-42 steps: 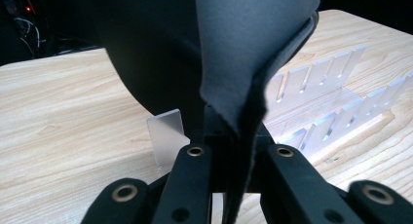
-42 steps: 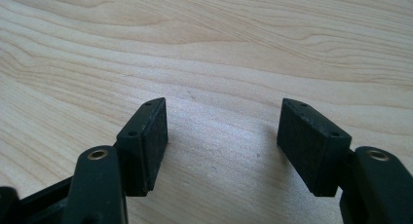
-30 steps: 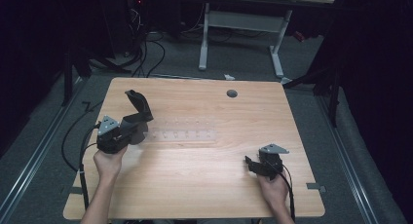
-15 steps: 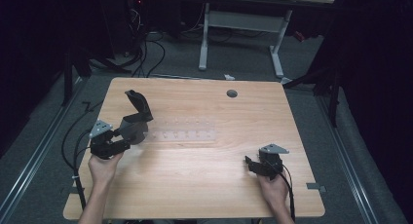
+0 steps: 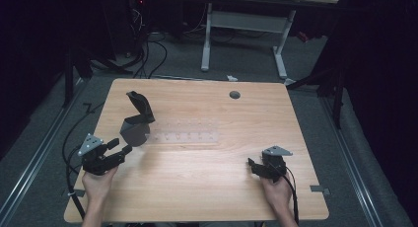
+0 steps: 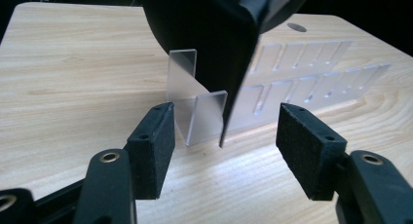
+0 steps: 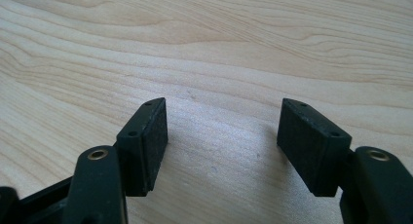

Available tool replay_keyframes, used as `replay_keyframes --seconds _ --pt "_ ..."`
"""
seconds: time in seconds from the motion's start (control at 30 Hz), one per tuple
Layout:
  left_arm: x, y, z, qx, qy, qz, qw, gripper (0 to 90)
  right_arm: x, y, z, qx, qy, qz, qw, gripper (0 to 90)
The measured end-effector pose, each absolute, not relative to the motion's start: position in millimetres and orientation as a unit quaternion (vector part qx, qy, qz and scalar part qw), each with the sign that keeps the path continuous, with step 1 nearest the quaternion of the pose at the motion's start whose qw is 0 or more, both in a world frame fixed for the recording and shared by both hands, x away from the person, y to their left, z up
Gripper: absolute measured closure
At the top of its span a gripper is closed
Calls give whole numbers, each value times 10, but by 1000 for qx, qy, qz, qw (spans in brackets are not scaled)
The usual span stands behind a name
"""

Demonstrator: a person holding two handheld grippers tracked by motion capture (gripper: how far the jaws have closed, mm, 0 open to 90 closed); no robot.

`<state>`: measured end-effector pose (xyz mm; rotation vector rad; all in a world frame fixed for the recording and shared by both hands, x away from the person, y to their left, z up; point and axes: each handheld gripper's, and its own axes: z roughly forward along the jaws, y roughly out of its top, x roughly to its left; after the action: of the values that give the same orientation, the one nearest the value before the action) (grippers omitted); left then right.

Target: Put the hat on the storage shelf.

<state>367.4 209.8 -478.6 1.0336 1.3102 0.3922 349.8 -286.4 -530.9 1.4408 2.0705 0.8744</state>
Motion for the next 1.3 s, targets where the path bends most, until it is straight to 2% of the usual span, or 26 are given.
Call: replay_keyframes --seconds 0.67,1.3 --pt "3418 1803 -4849 491 555 141 656 398 3493 -2862 -5309 527 753 318 234 359" --pt "3385 1445 -4940 529 537 101 649 395 3492 -2861 -5309 526 753 318 234 359"
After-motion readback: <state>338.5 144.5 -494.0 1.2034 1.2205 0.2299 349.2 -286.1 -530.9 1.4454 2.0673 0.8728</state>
